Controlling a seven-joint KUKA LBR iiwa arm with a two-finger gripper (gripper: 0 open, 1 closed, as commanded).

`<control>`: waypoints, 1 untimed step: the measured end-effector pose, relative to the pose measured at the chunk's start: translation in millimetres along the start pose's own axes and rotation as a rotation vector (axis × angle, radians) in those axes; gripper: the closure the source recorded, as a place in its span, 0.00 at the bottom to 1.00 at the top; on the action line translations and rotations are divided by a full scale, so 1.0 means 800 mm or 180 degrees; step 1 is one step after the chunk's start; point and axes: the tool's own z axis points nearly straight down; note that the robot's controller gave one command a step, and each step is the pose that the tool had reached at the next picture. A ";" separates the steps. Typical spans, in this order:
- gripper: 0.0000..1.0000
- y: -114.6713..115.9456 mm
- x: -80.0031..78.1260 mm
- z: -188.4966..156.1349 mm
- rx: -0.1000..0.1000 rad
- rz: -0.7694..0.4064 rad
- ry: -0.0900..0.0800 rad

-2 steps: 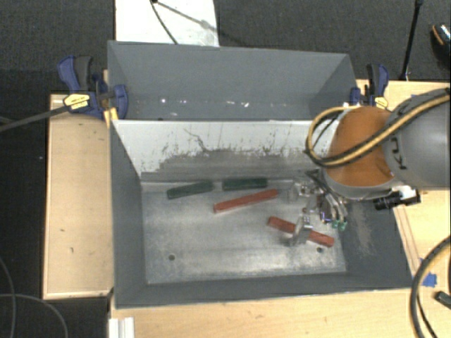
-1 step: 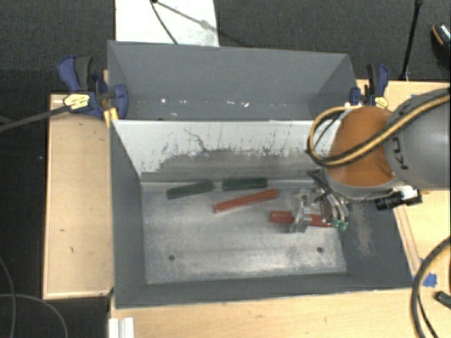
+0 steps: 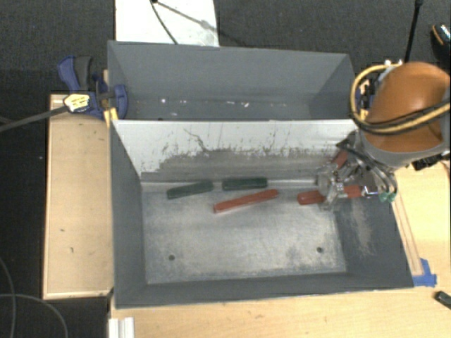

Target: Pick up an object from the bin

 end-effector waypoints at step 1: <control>1.00 -0.016 0.006 -0.093 0.0003 -0.0215 -0.0006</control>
Offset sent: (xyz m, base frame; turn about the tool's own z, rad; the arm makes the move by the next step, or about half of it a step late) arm -0.0063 -0.0120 0.0690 -0.0694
